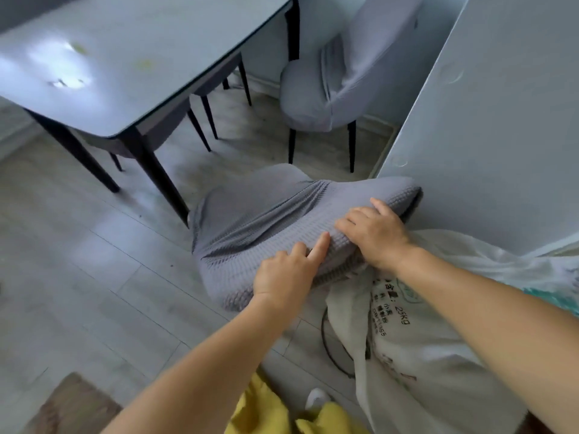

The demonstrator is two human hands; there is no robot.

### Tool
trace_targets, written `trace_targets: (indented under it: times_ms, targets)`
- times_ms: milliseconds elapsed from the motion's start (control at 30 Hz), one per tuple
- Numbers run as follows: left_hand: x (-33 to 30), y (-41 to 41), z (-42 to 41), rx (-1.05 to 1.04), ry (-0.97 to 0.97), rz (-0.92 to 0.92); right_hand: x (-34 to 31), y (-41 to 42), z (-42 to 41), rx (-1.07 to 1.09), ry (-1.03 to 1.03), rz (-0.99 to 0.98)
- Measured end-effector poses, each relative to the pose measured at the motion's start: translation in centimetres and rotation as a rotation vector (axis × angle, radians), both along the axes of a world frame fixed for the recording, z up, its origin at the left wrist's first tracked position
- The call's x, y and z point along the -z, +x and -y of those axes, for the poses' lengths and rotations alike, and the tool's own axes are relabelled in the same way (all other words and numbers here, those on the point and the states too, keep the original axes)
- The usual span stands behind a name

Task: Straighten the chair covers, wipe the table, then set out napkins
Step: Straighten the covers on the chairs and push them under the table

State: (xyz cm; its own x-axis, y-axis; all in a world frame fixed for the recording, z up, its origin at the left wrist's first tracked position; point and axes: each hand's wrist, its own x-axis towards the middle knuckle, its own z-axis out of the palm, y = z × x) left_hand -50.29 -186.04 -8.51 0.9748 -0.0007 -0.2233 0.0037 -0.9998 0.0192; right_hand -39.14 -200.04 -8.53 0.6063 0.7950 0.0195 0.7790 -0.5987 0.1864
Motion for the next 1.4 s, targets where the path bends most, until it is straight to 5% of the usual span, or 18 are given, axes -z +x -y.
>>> trace_targets:
  times_ms: [733, 1133, 1400]
  targets:
    - [0.5, 6.9, -10.6, 0.088, 0.028, 0.113, 1.5, 6.5, -8.7, -0.010, 0.191, 0.098]
    - [0.9, 10.1, -12.0, 0.120, 0.041, 0.137, 1.4, 9.4, -9.8, 0.062, 0.056, 0.113]
    - [1.2, 9.6, -12.5, 0.134, -0.002, 0.153, 0.2, 10.3, -8.8, 0.234, -0.170, -0.135]
